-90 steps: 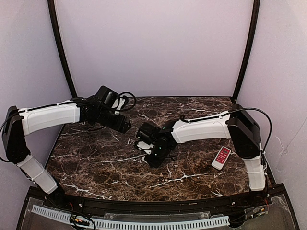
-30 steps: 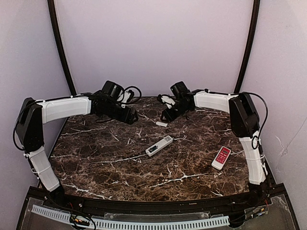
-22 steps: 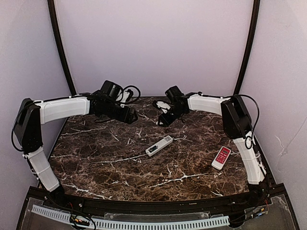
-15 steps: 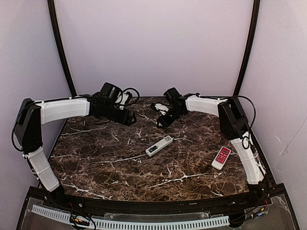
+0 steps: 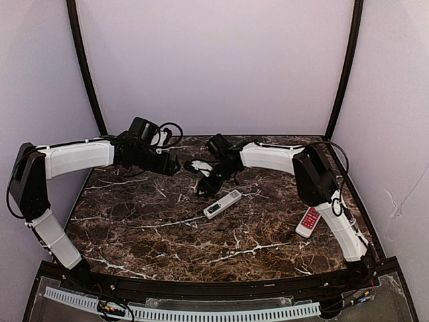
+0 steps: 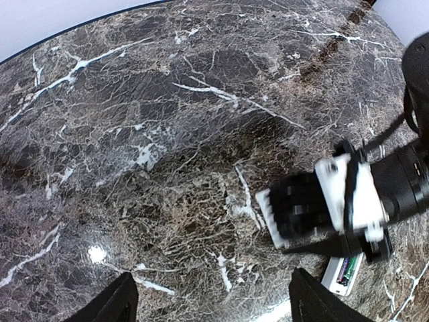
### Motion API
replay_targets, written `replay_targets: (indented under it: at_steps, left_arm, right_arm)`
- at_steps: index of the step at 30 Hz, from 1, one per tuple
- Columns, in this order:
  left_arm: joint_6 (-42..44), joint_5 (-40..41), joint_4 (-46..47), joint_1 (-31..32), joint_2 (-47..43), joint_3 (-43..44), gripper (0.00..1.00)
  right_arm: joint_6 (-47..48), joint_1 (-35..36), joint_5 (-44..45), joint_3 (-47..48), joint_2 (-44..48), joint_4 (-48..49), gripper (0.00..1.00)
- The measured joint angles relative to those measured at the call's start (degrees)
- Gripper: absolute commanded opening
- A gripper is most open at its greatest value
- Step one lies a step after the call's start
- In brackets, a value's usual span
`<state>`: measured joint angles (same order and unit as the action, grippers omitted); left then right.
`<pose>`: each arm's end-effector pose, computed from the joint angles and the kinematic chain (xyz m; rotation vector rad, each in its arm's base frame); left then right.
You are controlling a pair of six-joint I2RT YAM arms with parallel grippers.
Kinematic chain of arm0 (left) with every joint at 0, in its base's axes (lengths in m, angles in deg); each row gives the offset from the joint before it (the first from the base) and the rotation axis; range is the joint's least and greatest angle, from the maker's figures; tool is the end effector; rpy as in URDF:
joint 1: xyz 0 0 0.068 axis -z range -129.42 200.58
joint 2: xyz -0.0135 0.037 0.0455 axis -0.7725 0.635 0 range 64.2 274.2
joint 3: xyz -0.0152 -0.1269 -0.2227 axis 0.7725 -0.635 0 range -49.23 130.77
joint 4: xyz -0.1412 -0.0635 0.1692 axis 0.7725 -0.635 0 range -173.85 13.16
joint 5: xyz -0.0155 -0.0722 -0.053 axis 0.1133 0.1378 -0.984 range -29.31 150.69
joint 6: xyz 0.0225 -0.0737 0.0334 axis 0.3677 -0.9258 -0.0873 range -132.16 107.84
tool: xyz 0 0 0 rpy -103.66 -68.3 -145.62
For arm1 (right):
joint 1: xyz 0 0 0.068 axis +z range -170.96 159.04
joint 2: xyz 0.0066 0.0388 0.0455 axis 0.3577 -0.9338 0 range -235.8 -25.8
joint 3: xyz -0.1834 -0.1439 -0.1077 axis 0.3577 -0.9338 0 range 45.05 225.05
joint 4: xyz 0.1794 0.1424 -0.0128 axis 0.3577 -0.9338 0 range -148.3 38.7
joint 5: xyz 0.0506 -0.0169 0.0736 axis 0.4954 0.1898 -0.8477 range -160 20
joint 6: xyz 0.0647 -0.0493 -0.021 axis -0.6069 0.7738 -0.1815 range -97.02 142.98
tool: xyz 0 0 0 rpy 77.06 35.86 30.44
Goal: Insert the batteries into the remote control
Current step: Move the right arm with the battery cover to the center of the board.
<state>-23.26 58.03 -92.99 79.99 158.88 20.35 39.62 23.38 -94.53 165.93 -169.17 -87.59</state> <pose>0.3181 -0.1833 0.2278 0.3941 2.2920 -0.4153 0.3427 0.3776 0.1155 -1.4675 2.1786 0.7288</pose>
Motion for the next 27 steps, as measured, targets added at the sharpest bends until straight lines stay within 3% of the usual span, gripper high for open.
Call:
replay_targets:
  at_steps: [5, 16, 27]
  left_arm:
    - [-1.2, -0.5, 0.2, -0.7, -1.0, -2.1, 0.78]
    - [-4.5, -0.7, 3.9, -1.3, -3.6, -7.7, 0.77]
    - [-6.4, -1.1, 5.3, -1.6, -6.0, -11.1, 0.77]
  right_arm:
    - [-2.9, 3.6, -3.3, -1.0, 0.5, 0.1, 0.37]
    - [-3.8, -3.8, -3.9, -1.2, 3.7, 2.0, 0.33]
    - [-4.1, -3.5, -5.3, 4.2, -1.2, 3.1, 0.20]
